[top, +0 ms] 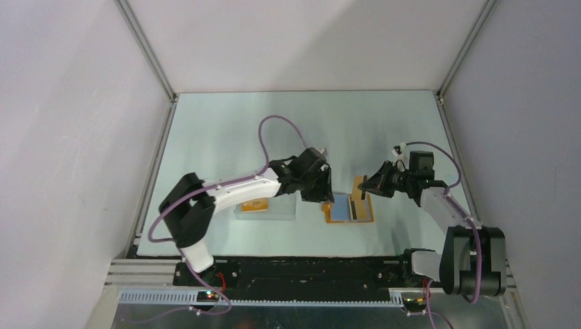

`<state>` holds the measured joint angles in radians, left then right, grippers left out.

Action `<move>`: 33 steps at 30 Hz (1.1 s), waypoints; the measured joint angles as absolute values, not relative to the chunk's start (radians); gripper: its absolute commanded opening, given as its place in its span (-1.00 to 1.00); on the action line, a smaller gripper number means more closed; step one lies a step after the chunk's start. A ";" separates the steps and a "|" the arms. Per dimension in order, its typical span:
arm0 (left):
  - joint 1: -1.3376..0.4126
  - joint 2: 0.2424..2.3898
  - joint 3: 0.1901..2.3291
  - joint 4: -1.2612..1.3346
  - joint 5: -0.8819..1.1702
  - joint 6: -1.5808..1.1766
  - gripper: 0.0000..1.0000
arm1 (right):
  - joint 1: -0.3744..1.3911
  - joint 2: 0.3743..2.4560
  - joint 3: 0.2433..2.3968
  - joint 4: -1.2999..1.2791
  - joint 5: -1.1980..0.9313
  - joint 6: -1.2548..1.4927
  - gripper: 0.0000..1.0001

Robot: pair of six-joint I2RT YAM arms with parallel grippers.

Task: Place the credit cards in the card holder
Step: Insert the credit card into the card holder.

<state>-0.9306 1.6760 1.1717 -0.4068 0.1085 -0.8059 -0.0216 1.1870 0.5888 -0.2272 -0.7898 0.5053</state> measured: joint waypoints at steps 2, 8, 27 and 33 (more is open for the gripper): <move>-0.942 1.739 1.213 -0.395 0.101 -0.812 -0.09 | -0.023 1.231 0.579 -0.191 -0.769 0.511 -1.00; -0.946 1.860 1.240 -0.384 0.075 -0.831 -0.36 | -0.023 1.306 0.547 -0.104 -0.706 0.529 -1.00; -0.940 1.917 1.216 -0.356 0.048 -0.850 -1.00 | 0.103 1.349 0.538 -0.118 -0.553 0.528 -1.00; -0.932 1.915 1.203 -0.341 0.059 -0.865 -1.00 | 0.108 1.338 0.538 -0.141 -0.503 0.526 -1.00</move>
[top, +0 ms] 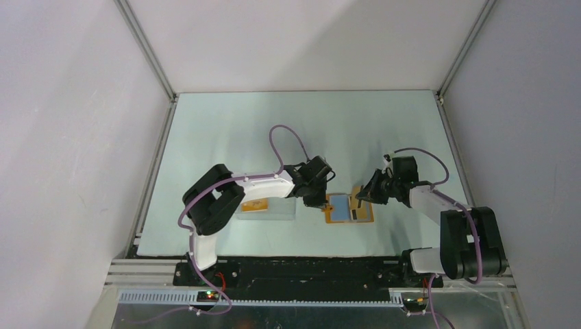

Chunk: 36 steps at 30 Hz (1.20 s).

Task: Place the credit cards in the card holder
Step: Insert the credit card into the card holder.

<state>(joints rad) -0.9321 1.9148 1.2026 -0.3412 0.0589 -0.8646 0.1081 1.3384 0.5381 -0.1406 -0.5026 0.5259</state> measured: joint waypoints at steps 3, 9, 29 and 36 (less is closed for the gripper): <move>-0.930 1.914 1.198 -0.335 0.064 -0.866 -1.00 | 0.119 1.336 0.538 -0.142 -0.487 0.524 -1.00; -0.929 1.914 1.195 -0.331 0.066 -0.867 -1.00 | 0.146 1.360 0.536 -0.104 -0.499 0.532 -1.00; -0.922 1.906 1.177 -0.312 0.077 -0.875 -1.00 | 0.130 1.360 0.479 -0.002 -0.567 0.573 -1.00; -0.920 1.898 1.163 -0.299 0.080 -0.884 -0.96 | 0.123 1.341 0.472 0.018 -0.604 0.579 -1.00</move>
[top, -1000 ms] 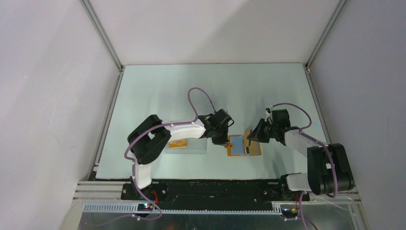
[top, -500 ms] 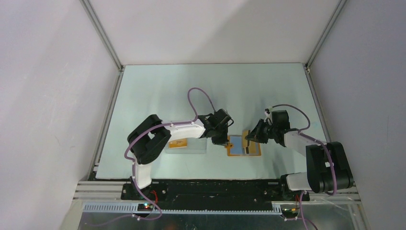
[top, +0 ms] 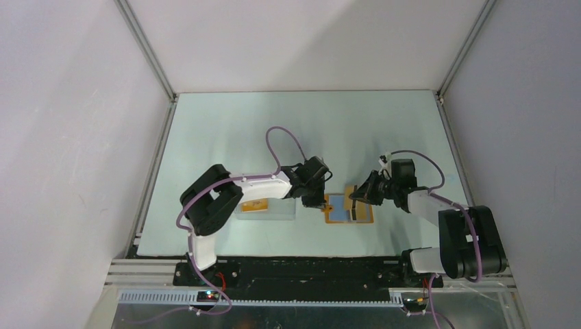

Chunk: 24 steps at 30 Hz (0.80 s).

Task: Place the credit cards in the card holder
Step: Insert the credit card into the card holder.

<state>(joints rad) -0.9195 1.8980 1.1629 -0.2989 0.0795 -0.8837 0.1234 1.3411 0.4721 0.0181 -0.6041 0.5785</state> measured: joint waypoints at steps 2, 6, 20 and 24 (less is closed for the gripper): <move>-0.919 1.895 1.158 -0.295 0.080 -0.884 -0.95 | 0.124 1.346 0.471 0.036 -0.619 0.584 -1.00; -0.915 1.883 1.143 -0.295 0.078 -0.885 -0.95 | 0.126 1.380 0.470 0.064 -0.622 0.594 -1.00; -0.909 1.880 1.139 -0.297 0.084 -0.892 -1.00 | 0.126 1.346 0.466 0.020 -0.546 0.590 -1.00; -0.908 1.880 1.139 -0.297 0.086 -0.892 -1.00 | 0.118 1.346 0.463 0.014 -0.539 0.590 -1.00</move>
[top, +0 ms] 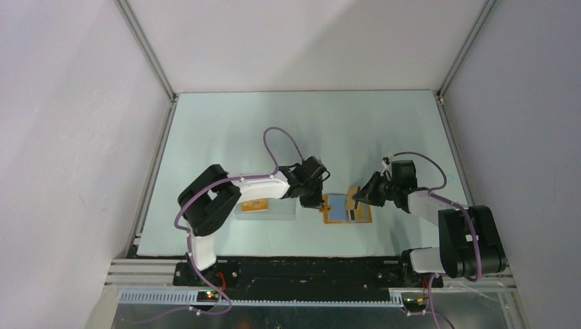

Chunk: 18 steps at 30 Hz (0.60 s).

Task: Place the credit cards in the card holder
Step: Insert the credit card into the card holder.

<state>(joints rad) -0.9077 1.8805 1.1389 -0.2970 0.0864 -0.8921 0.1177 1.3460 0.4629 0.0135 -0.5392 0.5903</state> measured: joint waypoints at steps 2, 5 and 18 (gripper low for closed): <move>-0.907 1.880 1.139 -0.297 0.087 -0.892 -1.00 | 0.117 1.346 0.462 0.013 -0.538 0.590 -1.00; -0.907 1.880 1.138 -0.297 0.087 -0.894 -1.00 | 0.118 1.347 0.462 0.014 -0.539 0.591 -1.00; -0.904 1.880 1.138 -0.298 0.092 -0.894 -1.00 | 0.184 1.416 0.450 0.108 -0.590 0.632 -1.00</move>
